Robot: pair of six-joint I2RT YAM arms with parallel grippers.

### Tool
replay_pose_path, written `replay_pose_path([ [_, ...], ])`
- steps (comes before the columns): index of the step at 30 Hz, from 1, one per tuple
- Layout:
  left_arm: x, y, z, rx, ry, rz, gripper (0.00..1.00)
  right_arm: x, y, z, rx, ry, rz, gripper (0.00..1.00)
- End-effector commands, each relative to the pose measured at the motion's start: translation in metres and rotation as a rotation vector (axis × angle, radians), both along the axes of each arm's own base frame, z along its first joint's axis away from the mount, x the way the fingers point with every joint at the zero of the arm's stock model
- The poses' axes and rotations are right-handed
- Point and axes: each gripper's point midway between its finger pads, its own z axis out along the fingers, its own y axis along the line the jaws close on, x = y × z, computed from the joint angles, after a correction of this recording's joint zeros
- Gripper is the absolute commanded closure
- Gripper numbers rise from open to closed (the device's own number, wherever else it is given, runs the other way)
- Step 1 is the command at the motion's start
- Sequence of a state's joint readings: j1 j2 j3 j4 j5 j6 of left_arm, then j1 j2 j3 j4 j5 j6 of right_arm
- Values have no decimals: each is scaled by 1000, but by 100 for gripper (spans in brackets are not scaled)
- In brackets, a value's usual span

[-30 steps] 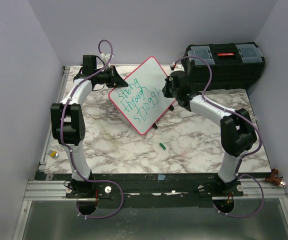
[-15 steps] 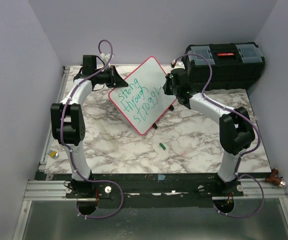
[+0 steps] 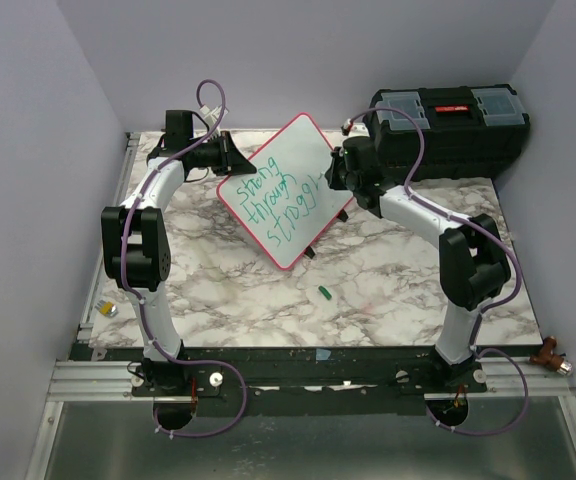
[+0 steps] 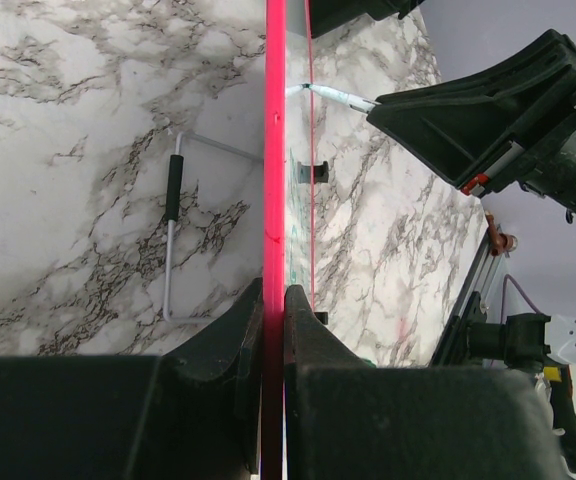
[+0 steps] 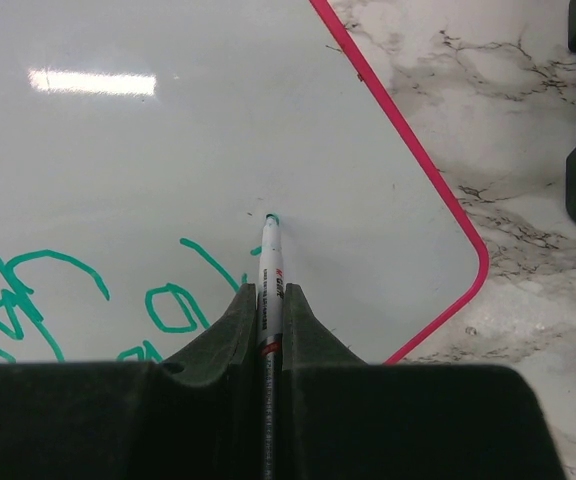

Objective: Write a sentence on the whiteboard

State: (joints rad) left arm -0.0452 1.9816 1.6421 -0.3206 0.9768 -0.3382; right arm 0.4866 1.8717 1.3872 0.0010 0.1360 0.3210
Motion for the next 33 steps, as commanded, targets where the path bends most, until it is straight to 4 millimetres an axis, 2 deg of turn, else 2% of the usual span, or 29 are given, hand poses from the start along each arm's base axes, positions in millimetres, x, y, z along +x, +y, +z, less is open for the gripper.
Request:
replay_pose_path([
  [1, 6, -1, 0, 50, -101, -17, 100, -17, 9, -13, 23, 55, 66, 99],
  [11, 5, -2, 1, 49, -103, -19, 100, -31, 12, -21, 64, 77, 97, 99],
  [15, 5, -1, 0, 49, -102, -18, 100, -35, 7, -27, 55, 87, 83, 99],
  [27, 4, -1, 1, 50, -106, -19, 100, -25, -19, -30, -43, 77, -47, 99],
  [33, 5, -1, 1, 50, -105, -19, 100, -19, -20, -17, -48, 52, -55, 99],
])
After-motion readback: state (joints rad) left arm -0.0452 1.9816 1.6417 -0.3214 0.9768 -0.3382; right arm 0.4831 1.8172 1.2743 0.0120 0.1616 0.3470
